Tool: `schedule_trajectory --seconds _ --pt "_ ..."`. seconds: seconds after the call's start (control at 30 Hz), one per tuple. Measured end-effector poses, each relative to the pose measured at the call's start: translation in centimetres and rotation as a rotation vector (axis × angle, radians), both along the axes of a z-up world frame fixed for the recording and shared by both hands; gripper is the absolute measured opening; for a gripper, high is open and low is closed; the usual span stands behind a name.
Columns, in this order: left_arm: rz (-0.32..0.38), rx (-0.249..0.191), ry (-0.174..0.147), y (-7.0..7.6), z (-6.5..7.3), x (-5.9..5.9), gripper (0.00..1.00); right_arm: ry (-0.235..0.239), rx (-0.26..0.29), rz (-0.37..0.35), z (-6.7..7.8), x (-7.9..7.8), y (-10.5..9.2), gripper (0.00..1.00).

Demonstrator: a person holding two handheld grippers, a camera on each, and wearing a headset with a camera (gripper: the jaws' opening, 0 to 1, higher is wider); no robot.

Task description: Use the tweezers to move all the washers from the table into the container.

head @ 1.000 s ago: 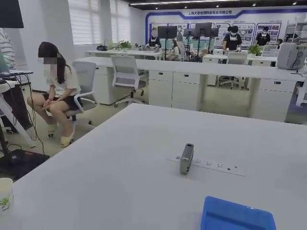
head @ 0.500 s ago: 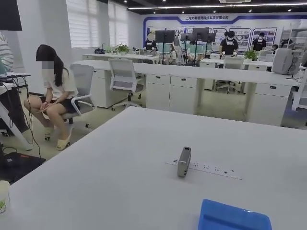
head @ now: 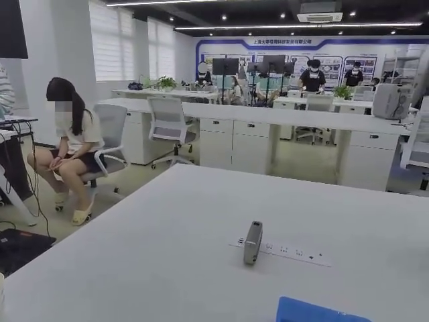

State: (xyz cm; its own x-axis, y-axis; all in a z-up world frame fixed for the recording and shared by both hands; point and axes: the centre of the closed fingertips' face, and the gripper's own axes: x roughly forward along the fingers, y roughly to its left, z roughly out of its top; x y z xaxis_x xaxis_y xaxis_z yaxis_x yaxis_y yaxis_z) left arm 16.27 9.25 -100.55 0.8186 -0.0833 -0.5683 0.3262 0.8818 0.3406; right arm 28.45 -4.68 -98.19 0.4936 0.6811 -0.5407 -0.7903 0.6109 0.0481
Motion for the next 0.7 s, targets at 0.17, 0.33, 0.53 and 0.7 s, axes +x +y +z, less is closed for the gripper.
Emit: schedule_trajectory --seconds 0.17,0.33,0.53,0.7 --pt "0.002 0.002 -0.003 0.1 0.1 0.0 0.93 -0.019 0.002 0.014 1.0 0.2 0.4 0.01" --pt "0.006 0.000 -0.005 0.1 0.1 0.0 0.93 -0.039 -0.011 0.029 1.7 0.6 0.6 0.01" --pt "0.011 -0.001 -0.009 0.2 0.2 0.1 0.93 -0.062 -0.018 0.021 2.3 1.6 0.5 0.01" --pt "0.013 0.002 -0.002 0.2 0.0 0.0 0.93 -0.069 -0.015 0.024 2.7 2.6 0.8 0.01"
